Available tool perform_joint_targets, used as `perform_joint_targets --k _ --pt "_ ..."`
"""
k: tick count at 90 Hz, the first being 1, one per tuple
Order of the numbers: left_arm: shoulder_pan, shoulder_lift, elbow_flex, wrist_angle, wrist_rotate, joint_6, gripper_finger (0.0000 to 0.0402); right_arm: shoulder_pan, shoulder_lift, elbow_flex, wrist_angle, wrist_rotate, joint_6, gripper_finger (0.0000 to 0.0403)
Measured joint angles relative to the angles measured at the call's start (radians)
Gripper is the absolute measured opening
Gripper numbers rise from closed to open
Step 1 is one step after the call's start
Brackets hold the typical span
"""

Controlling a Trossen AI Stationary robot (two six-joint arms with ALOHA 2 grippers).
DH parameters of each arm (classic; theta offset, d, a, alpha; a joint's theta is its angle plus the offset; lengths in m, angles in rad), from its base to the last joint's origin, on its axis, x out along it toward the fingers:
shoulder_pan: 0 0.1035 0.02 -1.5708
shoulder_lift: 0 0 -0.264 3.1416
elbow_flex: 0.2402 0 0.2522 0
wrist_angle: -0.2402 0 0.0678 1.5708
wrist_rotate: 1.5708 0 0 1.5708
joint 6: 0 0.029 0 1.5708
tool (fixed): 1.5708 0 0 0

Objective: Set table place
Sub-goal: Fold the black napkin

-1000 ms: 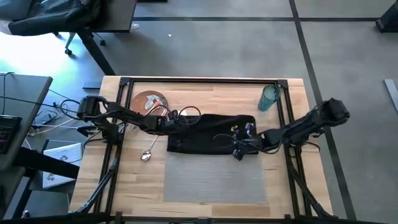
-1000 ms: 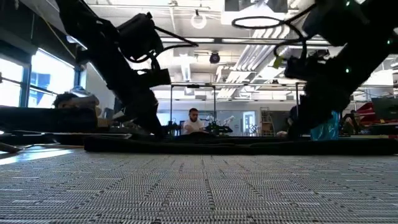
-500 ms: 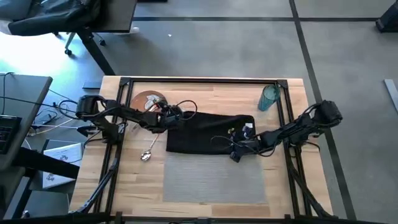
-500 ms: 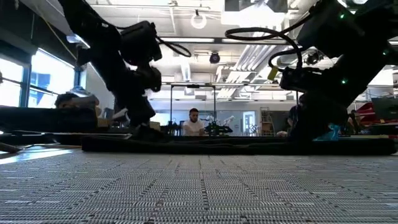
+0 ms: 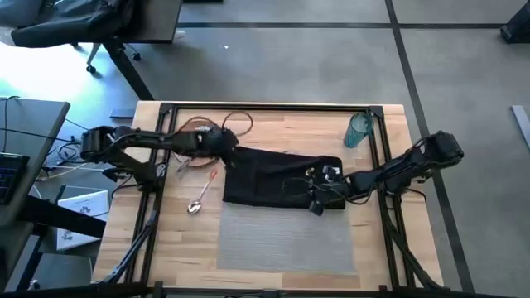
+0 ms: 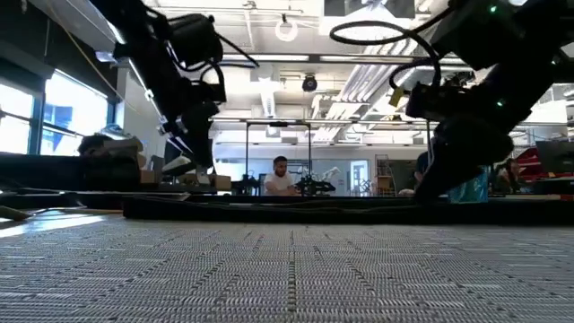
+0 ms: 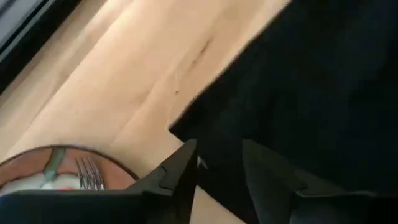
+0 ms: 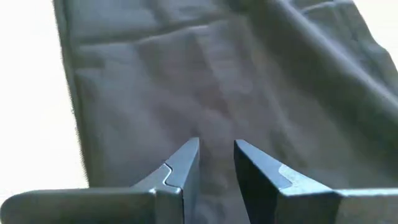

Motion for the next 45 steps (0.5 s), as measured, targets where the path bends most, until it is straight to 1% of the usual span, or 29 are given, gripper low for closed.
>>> perform_joint_targets --k 10,31,45 --pt "0.051 0.056 0.000 0.040 0.058 0.066 0.0153 -0.017 -0.002 0.001 0.004 -0.018 0.000 0.0084" --pt "0.100 0.172 0.000 0.120 0.084 0.169 0.0154 -0.021 0.000 0.001 0.004 -0.030 0.000 0.0084" --pt "0.126 0.217 0.000 0.131 0.069 0.206 0.0154 -0.021 0.000 0.001 0.003 -0.029 0.000 0.0084"
